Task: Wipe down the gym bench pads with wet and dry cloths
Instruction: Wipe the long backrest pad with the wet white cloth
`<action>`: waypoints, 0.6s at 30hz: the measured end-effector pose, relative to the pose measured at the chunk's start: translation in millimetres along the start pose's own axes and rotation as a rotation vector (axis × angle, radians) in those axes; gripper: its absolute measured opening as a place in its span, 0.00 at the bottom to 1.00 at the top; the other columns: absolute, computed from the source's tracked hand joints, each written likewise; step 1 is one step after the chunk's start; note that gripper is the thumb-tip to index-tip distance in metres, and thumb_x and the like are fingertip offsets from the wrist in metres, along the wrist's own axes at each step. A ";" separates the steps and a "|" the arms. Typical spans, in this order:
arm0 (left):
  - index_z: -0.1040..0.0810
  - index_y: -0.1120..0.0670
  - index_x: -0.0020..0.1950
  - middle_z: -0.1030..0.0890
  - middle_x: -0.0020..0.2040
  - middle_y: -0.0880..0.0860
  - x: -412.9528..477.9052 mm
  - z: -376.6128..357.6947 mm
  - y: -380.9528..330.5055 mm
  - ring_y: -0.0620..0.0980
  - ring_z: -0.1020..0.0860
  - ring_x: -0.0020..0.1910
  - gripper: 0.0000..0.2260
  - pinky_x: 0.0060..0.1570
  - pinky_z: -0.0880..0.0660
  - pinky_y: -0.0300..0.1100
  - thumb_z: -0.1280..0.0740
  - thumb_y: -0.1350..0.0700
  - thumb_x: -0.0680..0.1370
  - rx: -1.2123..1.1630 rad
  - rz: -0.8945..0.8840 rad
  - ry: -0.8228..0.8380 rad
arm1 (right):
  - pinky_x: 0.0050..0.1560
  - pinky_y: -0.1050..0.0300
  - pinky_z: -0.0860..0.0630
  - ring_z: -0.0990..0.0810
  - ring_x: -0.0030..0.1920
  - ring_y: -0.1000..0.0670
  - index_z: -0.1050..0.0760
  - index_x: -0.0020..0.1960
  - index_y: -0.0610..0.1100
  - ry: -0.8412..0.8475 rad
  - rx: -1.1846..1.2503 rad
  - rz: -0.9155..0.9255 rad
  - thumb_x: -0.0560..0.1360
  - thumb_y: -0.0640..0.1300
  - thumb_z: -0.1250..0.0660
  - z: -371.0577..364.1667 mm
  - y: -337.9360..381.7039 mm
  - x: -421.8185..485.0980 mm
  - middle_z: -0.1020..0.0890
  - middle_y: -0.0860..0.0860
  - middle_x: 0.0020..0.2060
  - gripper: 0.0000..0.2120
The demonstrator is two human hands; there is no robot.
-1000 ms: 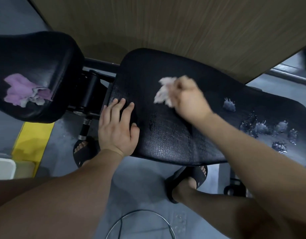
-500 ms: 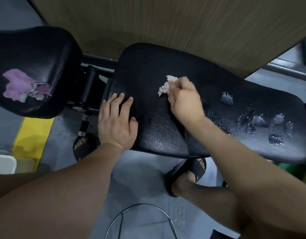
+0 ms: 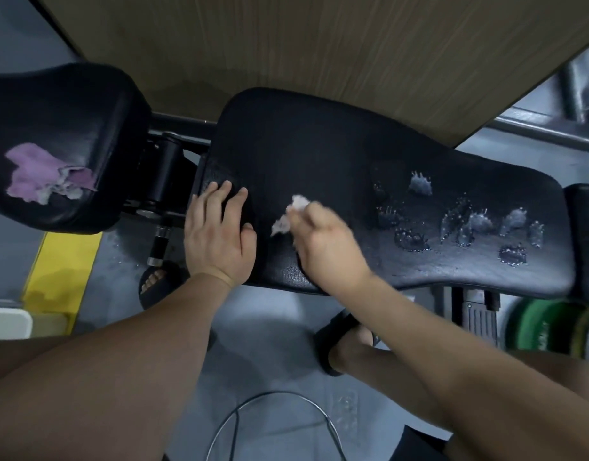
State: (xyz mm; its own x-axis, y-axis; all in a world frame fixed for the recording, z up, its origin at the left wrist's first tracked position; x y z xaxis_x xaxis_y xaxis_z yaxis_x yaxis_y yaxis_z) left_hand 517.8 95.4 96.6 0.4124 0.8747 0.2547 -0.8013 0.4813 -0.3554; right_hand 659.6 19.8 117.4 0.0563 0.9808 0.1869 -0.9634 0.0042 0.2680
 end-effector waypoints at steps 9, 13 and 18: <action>0.28 0.54 0.72 0.31 0.74 0.54 0.8 -3.7 3.3 0.56 0.39 0.77 0.24 0.78 0.46 0.55 0.42 0.52 0.76 -0.022 0.049 0.068 | 0.43 0.47 0.24 0.25 0.42 0.37 0.22 0.61 0.34 -0.120 -0.173 -0.303 0.73 0.31 0.32 25.7 -78.9 -7.6 0.24 0.39 0.46 0.16; 0.28 0.53 0.72 0.32 0.75 0.54 2.2 -3.3 1.5 0.55 0.40 0.77 0.23 0.78 0.46 0.55 0.42 0.52 0.77 -0.020 0.081 0.124 | 0.44 0.48 0.24 0.26 0.42 0.40 0.25 0.67 0.35 -0.037 -0.087 -0.120 0.70 0.31 0.30 2.0 -3.2 -32.1 0.24 0.41 0.49 0.25; 0.34 0.52 0.76 0.39 0.79 0.54 5.7 -6.3 -4.0 0.54 0.47 0.79 0.23 0.79 0.51 0.55 0.42 0.50 0.81 0.023 0.107 0.288 | 0.49 0.48 0.23 0.24 0.46 0.39 0.29 0.73 0.36 -0.039 -0.139 -0.169 0.72 0.33 0.28 20.9 -42.9 -60.9 0.23 0.42 0.51 0.30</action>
State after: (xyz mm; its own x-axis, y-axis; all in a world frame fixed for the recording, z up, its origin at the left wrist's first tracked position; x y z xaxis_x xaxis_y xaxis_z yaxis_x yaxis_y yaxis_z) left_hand 526.1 98.8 93.8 0.4282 0.9023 -0.0494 -0.8550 0.3868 -0.3453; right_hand 703.0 -44.1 114.2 0.2275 0.9556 0.1874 -0.9661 0.1974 0.1663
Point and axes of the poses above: each hand's wrist, its own x-axis towards the middle knuckle, its own z-axis out of the back of the hand, y = z × x, the point moved 10 cm from there along x, towards the middle knuckle
